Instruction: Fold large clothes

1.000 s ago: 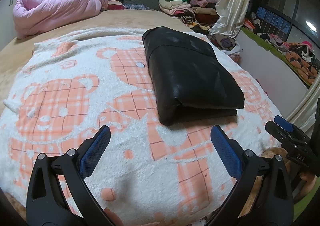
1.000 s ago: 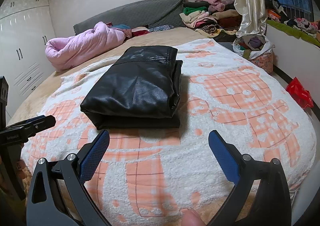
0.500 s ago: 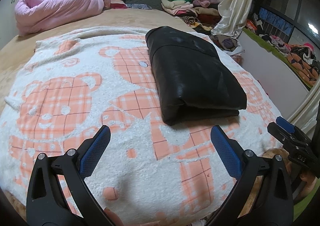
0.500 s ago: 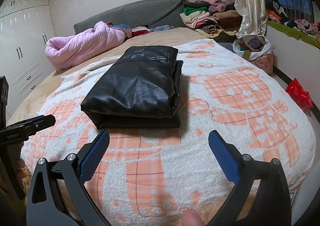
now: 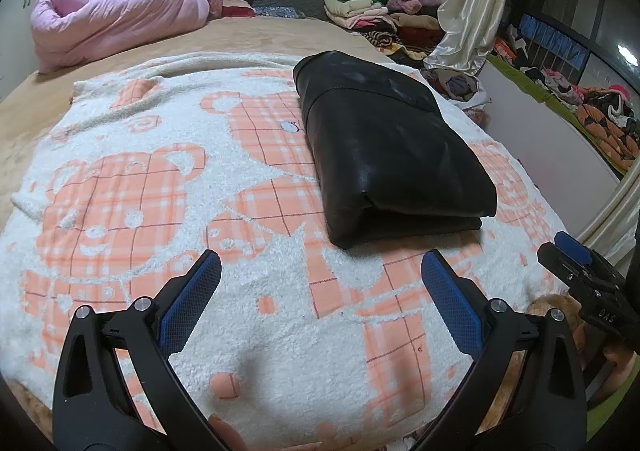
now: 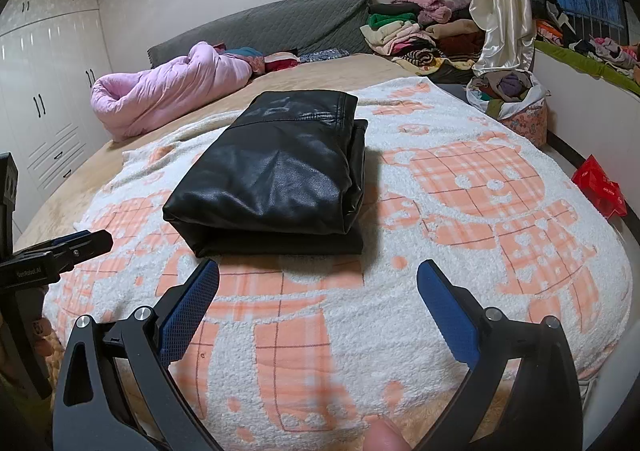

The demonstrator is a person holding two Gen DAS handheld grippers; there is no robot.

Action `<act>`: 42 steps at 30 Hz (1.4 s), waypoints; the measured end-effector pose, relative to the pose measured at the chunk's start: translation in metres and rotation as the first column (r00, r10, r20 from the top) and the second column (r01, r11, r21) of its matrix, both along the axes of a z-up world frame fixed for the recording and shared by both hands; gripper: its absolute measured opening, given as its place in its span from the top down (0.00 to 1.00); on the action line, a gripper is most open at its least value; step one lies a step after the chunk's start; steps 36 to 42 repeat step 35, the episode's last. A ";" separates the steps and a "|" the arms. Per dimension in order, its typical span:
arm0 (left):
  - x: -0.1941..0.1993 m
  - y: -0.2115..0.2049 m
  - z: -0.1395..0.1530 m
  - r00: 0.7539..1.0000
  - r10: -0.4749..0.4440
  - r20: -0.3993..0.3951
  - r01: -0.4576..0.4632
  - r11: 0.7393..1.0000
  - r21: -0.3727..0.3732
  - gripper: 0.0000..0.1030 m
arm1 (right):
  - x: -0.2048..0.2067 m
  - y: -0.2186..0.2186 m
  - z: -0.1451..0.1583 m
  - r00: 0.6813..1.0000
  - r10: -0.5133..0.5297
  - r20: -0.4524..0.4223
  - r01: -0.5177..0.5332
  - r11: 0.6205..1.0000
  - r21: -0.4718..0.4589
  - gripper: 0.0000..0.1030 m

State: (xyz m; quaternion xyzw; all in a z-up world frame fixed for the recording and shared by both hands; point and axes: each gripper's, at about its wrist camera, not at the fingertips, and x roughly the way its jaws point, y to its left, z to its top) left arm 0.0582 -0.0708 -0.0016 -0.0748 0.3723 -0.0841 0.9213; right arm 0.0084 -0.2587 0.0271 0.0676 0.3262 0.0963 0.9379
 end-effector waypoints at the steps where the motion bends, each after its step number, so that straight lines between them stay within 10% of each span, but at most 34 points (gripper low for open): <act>1: 0.000 0.001 0.000 1.000 0.001 -0.001 -0.001 1.000 0.003 0.09 | 0.000 0.000 0.000 1.000 0.001 0.000 -0.001 1.000 0.001 0.04; 27: 0.001 0.019 -0.002 0.997 0.065 -0.042 -0.065 0.998 0.006 0.09 | -0.018 -0.042 0.011 0.990 -0.139 0.028 0.139 0.990 0.010 0.04; 32: 0.017 0.080 -0.007 0.982 0.158 -0.104 -0.161 0.987 -0.022 0.09 | -0.038 -0.128 0.006 0.929 -0.369 0.011 0.370 0.929 -0.020 0.04; 35: 0.022 0.157 -0.007 0.950 0.294 -0.107 -0.294 0.956 0.012 0.09 | -0.059 -0.208 -0.011 0.810 -0.586 -0.031 0.580 0.807 -0.110 0.04; 42: 0.022 0.157 -0.007 0.950 0.294 -0.107 -0.294 0.956 0.012 0.09 | -0.059 -0.208 -0.011 0.810 -0.586 -0.031 0.580 0.807 -0.110 0.04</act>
